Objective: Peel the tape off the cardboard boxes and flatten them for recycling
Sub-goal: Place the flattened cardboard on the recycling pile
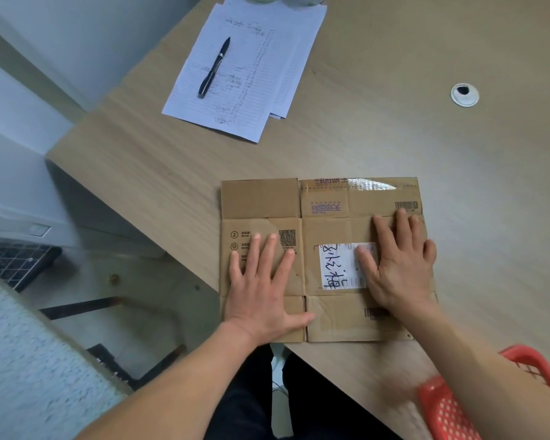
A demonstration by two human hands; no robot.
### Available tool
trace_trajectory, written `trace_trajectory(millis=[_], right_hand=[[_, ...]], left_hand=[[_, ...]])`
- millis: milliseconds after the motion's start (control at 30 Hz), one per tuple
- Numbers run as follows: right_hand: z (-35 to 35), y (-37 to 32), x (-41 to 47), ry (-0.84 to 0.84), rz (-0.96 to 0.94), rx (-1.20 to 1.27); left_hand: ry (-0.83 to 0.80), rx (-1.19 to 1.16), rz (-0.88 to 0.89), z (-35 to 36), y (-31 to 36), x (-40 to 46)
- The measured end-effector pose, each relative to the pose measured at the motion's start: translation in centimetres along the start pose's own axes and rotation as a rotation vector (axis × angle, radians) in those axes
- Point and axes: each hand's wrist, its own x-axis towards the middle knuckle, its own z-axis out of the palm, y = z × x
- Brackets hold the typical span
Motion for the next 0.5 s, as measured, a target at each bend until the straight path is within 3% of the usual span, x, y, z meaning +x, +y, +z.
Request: trace_trajectory(millis=[267, 400, 500], right_hand=[[-0.4, 0.0, 0.0, 0.028, 0.016, 0.140], [-1.9, 0.6, 0.2, 0.180, 0.192, 0.346], [-2.9, 0.6, 0.0, 0.133, 0.335, 0.379]], left_hand=[[-0.005, -0.061, -0.046, -0.4, -0.4, -0.2], [0.080, -0.352, -0.389, -1.8, -1.1, -1.0], [0.139, -0.532, -0.516, -3.0, -1.3, -2.1]])
